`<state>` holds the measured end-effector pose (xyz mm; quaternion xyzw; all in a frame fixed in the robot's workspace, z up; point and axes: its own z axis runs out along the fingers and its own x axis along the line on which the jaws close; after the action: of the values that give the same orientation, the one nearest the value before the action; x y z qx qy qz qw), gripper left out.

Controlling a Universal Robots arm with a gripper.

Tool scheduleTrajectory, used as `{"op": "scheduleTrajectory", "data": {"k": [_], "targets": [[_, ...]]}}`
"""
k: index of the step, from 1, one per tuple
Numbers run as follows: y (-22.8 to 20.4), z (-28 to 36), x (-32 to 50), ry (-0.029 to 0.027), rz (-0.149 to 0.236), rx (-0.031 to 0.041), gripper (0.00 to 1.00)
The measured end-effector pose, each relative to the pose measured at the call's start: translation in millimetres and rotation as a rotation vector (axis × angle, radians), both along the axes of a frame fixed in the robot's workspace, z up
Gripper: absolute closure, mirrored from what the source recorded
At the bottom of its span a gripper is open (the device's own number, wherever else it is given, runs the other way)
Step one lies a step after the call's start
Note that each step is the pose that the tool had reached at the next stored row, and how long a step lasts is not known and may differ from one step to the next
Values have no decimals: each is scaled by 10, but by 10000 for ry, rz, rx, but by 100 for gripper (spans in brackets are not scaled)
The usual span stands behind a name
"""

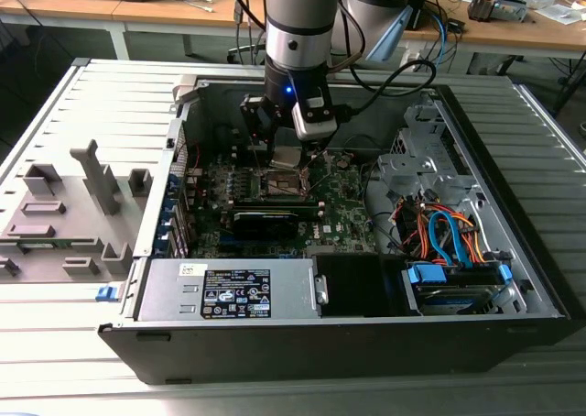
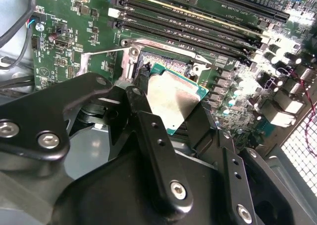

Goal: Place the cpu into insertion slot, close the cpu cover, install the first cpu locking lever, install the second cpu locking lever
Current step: 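Place the cpu into insertion slot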

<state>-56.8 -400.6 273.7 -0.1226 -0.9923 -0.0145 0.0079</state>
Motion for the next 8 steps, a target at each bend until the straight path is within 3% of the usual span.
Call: {"op": "scheduleTrajectory", "data": {"k": [8], "targets": [[0, -4, 0, 0, -127, 0, 46]]}}
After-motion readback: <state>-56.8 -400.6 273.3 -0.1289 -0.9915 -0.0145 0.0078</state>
